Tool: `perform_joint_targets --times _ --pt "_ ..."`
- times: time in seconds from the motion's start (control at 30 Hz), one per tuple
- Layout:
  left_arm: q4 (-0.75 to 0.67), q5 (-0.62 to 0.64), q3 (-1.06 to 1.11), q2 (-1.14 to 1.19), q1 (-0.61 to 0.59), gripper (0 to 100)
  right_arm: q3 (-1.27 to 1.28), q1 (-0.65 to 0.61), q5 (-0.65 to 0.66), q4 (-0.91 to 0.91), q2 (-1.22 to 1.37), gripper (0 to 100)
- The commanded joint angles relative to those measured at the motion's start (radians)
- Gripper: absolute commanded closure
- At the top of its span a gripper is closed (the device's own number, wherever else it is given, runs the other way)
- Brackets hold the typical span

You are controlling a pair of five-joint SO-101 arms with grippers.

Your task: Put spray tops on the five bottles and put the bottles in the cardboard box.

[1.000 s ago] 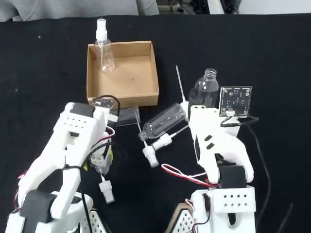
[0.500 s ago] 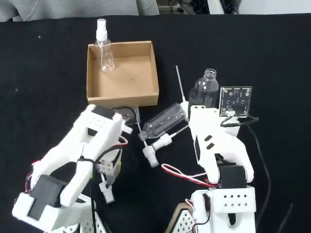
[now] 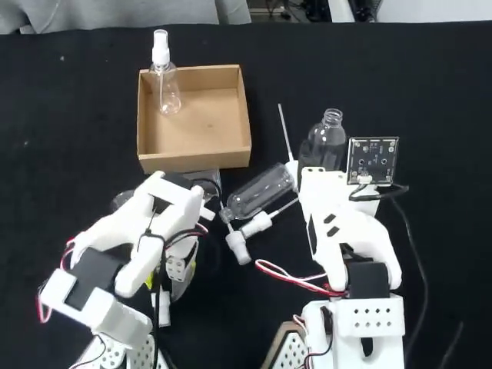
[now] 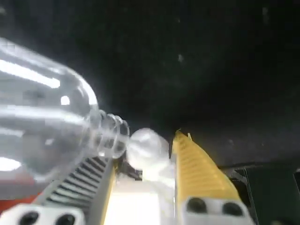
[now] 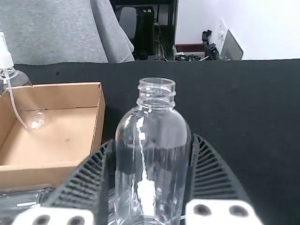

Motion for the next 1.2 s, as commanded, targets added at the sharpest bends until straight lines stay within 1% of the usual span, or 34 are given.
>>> perform_joint_targets --times 0.0,0.13,0.27,0.33,0.4,0.43,0.5,0.57,0.87,0.97,1.03,1.17 --pt "-0.018 0.012 -0.022 0.031 -0.001 83 -0.010 0.018 0.003 -0.032 -0.018 88.2" --pt "-0.023 0.012 -0.024 0.057 -0.007 83 -0.010 0.018 0.003 -0.032 -0.019 88.2" --pt "-0.023 0.012 -0.025 0.055 -0.058 84 -0.010 0.020 0.003 -0.032 -0.021 88.2" --pt "-0.023 0.005 -0.025 0.055 -0.079 88 -0.010 0.020 0.003 -0.032 -0.021 88.2" --pt "-0.025 0.003 -0.025 0.055 -0.087 97 -0.010 0.020 0.003 -0.032 -0.021 88.2" --pt "-0.023 0.003 -0.027 0.055 -0.087 98 -0.010 0.020 0.003 -0.032 -0.021 88.2" --pt "-0.017 0.008 -0.028 0.055 -0.088 95 -0.010 0.020 0.003 -0.032 -0.021 88.2" --pt "-0.021 0.011 -0.028 0.055 -0.088 98 -0.010 0.020 0.003 -0.032 -0.021 88.2" --pt "-0.023 0.003 -0.041 0.055 -0.090 97 -0.010 0.020 0.003 -0.032 -0.021 88.2" --pt "-0.023 -0.006 -0.079 0.055 -0.134 97 -0.010 0.020 0.003 -0.032 -0.021 88.2" --pt "-0.023 -0.091 -0.111 0.055 -0.182 97 -0.010 0.020 0.003 -0.032 -0.021 88.2" --pt "-0.021 -0.331 -0.168 0.058 -0.291 97 -0.010 0.020 0.003 -0.032 -0.021 88.2"
